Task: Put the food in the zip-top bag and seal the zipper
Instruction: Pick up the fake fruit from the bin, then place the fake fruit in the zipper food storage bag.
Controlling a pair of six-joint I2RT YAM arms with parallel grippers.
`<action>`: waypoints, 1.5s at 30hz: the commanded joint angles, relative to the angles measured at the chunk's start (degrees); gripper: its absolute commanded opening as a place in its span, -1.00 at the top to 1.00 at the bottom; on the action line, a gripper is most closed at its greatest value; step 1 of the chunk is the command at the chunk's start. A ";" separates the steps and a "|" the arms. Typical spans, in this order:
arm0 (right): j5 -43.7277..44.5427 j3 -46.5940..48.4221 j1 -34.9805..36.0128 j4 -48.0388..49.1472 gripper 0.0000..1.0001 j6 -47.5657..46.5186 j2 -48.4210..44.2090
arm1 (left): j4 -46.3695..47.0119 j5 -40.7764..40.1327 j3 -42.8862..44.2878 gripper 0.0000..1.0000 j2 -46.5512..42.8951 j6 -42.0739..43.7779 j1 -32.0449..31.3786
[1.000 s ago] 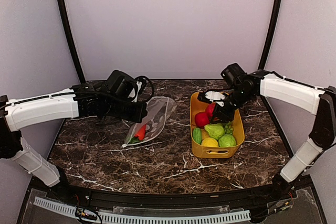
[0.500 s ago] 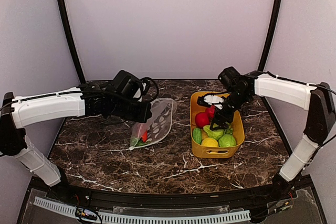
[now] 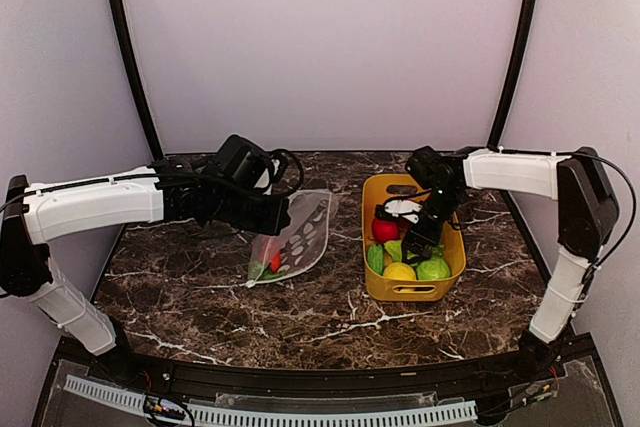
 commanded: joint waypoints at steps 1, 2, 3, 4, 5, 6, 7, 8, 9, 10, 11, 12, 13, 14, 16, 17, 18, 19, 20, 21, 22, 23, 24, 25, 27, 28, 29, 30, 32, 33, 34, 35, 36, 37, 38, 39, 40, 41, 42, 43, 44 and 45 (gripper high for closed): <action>-0.24 0.59 -0.29 -1.29 -0.73 1.54 2.12 | -0.88 0.73 0.11 0.99 -1.29 0.05 0.22; -0.57 0.74 -0.36 -1.55 -0.67 1.77 2.54 | -0.90 0.73 -0.09 0.99 -1.38 -0.11 0.20; -0.71 0.91 -0.42 -1.67 -0.59 1.92 2.63 | -0.87 0.67 -0.18 0.99 -1.55 -0.24 0.20; -0.89 1.15 -0.47 -1.95 -0.51 2.10 2.67 | -0.81 0.76 -0.25 0.99 -1.64 -0.38 0.20; -1.14 1.52 -0.51 -2.60 -0.42 2.25 2.47 | -0.87 0.82 -0.26 0.99 -1.82 -0.50 0.20; -1.38 1.95 -0.57 -3.14 -0.33 2.42 2.05 | -0.90 0.93 -0.27 0.99 -1.90 -0.57 0.20; -1.52 2.40 -0.62 -3.68 -0.21 2.53 1.33 | -0.92 0.99 -0.27 0.99 -2.04 -0.64 0.20; -1.58 2.69 -0.56 -4.02 -0.14 2.55 0.30 | -0.93 1.04 -0.34 0.99 -2.10 -0.77 0.20; -1.44 2.91 -0.55 -4.42 -0.11 2.55 -0.95 | -0.93 1.09 -0.35 0.99 -2.22 -0.93 0.20; -1.34 3.17 -0.57 -4.75 -0.09 2.48 -2.40 | -0.82 1.17 -0.29 0.99 -2.24 -1.09 0.22; -1.36 3.44 -0.56 -5.22 -0.08 2.36 -3.81 | -0.70 1.20 -0.28 0.99 -2.21 -1.36 0.21; -1.63 3.96 -0.55 -5.89 -0.06 2.27 -5.22 | -0.57 1.31 -0.12 0.99 -2.19 -1.48 0.20; -2.21 4.53 -0.59 -6.61 -0.05 2.21 -6.66 | -0.44 1.36 -0.02 0.99 -2.00 -1.79 0.20; -2.94 5.18 -0.55 -7.25 -0.04 2.26 -8.00 | -0.13 1.51 0.21 0.99 -1.86 -1.96 0.24; -4.97 6.30 -0.56 -8.00 -0.01 2.37 -10.87 | 0.20 2.13 0.80 0.99 -1.22 -2.52 0.20; -6.46 6.67 -0.55 -7.87 0.00 2.43 -12.27 | 0.29 2.52 1.14 0.99 -0.48 -3.02 0.20; -8.42 6.65 -0.60 -7.47 0.01 2.49 -13.75 | 0.49 3.29 1.84 0.98 0.30 -3.36 0.16; -10.75 6.32 -0.56 -6.79 0.01 2.54 -15.23 | 0.53 3.99 2.67 0.99 0.73 -4.04 0.12; -13.67 5.81 -0.59 -6.05 0.01 2.55 -16.69 | 0.66 4.28 3.09 0.99 1.57 -4.44 0.12; -16.44 5.51 -0.49 -5.43 0.01 2.63 -18.03 | 0.74 4.72 3.84 0.99 1.90 -5.28 0.00; -19.58 5.54 -0.49 -4.72 0.01 2.99 -19.15 | 0.96 4.82 4.20 0.99 2.54 -5.72 -0.03; -22.46 5.84 -0.47 -3.97 0.01 3.71 -20.17 | 1.11 4.94 4.89 0.99 2.87 -6.54 -0.34; -25.88 6.42 -0.41 -3.06 0.01 4.60 -20.90 | 1.40 5.02 5.29 0.99 3.44 -6.93 -0.51; -29.00 7.10 -0.30 -1.94 0.01 6.15 -21.53 | 1.50 5.15 6.28 0.99 3.84 -7.61 -0.90; -36.70 8.20 -0.17 0.42 0.03 9.64 -22.03 | 1.27 5.10 8.40 0.99 5.24 -8.45 -1.55; -40.62 8.78 0.09 1.21 0.03 11.09 -21.71 | 1.18 4.93 9.12 0.99 6.17 -9.40 -1.78; -43.45 9.46 0.64 2.30 0.03 12.68 -21.26 | 1.15 4.53 10.51 0.99 6.66 -9.85 -2.23; -45.63 10.36 1.27 3.04 0.03 13.85 -20.75 | 1.25 4.29 11.18 0.99 7.46 -10.98 -2.46; -48.29 12.29 2.30 4.64 0.03 16.11 -19.58 | 1.82 3.59 12.82 0.99 8.51 -12.67 -3.23; -49.13 13.31 2.73 5.65 0.04 17.44 -18.97 | 2.39 3.05 13.77 0.99 8.84 -13.20 -3.65; -49.61 14.23 3.20 6.79 0.03 18.74 -18.43 | 2.75 2.71 14.13 0.99 9.31 -14.12 -3.88; -49.96 15.14 3.55 7.99 0.03 19.94 -17.85 | 3.39 1.89 14.77 0.99 9.58 -14.58 -4.27; -50.21 15.97 3.82 9.16 0.04 21.18 -17.37 | 3.73 1.00 15.22 0.99 9.72 -15.46 -4.63; -50.32 16.60 4.04 10.54 0.04 22.32 -16.93 | 4.19 0.54 15.43 0.99 9.77 -15.91 -4.81; -50.27 17.14 4.27 11.79 0.04 23.43 -16.52 | 4.26 -0.39 15.80 0.98 9.73 -17.24 -5.10; -49.88 17.58 4.51 12.82 0.03 24.24 -15.99 | 4.63 -0.85 15.85 0.98 9.44 -17.81 -5.26; -49.14 17.62 4.80 13.95 0.03 24.99 -15.57 | 4.92 -1.71 15.82 0.99 9.22 -18.86 -5.60; -48.38 17.29 5.03 15.01 0.03 25.83 -15.16 | 5.47 -2.26 15.77 0.99 8.61 -19.41 -5.78; -47.79 16.81 5.21 16.36 0.02 26.64 -14.75 | 6.07 -3.00 15.51 0.99 8.27 -20.49 -6.02; -47.07 16.31 5.43 17.36 0.01 27.46 -14.28 | 6.44 -3.35 15.31 0.99 7.43 -21.06 -6.12; -46.12 15.89 5.61 17.93 0.00 28.08 -13.83 | 7.39 -3.82 14.78 0.99 7.03 -22.17 -6.24; -45.17 15.46 5.79 18.35 -0.02 28.79 -13.44 | 7.93 -4.15 14.37 0.99 5.93 -23.35 -6.27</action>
